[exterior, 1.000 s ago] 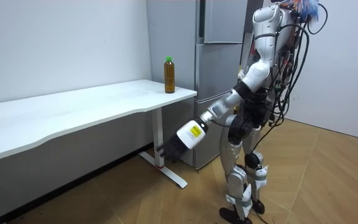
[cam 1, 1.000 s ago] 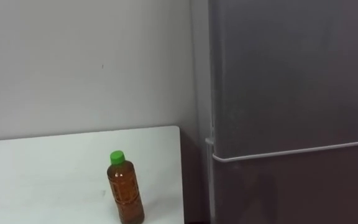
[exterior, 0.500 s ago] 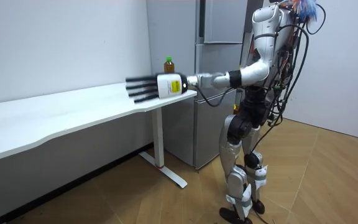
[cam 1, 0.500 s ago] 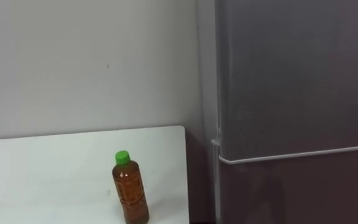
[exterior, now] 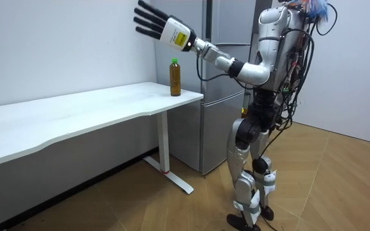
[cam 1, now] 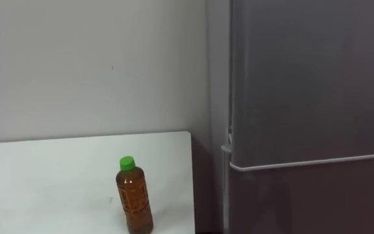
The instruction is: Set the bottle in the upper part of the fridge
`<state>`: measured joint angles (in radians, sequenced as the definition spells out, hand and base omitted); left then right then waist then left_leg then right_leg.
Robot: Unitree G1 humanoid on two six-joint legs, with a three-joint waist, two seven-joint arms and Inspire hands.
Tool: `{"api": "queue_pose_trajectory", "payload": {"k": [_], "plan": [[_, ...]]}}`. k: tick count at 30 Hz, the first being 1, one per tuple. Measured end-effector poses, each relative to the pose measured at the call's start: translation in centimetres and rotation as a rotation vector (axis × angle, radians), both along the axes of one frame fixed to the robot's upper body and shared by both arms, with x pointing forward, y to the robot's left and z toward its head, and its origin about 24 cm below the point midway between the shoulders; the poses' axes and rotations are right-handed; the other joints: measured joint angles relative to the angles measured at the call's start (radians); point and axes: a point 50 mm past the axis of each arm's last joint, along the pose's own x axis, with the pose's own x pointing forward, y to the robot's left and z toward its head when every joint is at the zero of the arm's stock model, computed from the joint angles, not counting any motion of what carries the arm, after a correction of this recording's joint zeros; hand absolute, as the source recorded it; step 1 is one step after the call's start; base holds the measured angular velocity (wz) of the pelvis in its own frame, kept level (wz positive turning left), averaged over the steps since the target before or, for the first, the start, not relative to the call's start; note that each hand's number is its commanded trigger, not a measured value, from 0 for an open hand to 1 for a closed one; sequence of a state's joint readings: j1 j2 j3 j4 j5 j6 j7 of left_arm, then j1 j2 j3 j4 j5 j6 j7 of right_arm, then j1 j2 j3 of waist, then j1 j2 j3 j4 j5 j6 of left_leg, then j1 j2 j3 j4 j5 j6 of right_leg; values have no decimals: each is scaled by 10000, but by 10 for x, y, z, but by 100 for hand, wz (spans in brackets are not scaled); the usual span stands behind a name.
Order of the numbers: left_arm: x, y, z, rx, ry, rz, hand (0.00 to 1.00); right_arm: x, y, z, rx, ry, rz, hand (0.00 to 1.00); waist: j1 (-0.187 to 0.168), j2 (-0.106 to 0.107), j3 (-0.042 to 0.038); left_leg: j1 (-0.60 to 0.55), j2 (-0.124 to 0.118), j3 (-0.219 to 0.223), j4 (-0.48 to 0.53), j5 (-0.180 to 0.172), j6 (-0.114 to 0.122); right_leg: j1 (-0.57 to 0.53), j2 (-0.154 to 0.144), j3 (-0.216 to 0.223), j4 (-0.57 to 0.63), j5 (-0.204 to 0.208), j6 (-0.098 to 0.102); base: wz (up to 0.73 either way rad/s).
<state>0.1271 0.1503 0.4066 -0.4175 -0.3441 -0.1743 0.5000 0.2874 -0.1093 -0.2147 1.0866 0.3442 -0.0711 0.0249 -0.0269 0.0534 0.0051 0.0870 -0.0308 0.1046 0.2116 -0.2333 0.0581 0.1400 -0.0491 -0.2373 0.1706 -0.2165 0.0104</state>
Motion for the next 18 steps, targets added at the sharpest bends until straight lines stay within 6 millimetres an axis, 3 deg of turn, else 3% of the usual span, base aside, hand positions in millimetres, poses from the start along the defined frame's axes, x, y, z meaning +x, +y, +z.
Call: {"api": "queue_pose_trajectory", "payload": {"k": [5, 10, 18], "plan": [[21, -25, 18, 646, -812, -1975, 0, 11, 3, -1, 94, -135, 212, 0, -248, -9, 14, -103, 4, 13, 97, -1, 5, -62, -3, 25, 50, 15, 4, -1], [38, -48, 34, 1059, -1527, -3708, 0, 14, 4, -1, 130, -184, 357, 0, -533, 61, 28, -123, 13, 141, 72, -6, 14, -237, 16, 450, 210, 6, 2, -9], [55, -84, 32, 1568, -1195, -6738, 0, 29, 8, -3, 336, -301, 713, 0, -902, -3, 50, -154, 3, 351, 82, -31, 72, -372, -5, 651, 483, -41, 48, -7]]}}
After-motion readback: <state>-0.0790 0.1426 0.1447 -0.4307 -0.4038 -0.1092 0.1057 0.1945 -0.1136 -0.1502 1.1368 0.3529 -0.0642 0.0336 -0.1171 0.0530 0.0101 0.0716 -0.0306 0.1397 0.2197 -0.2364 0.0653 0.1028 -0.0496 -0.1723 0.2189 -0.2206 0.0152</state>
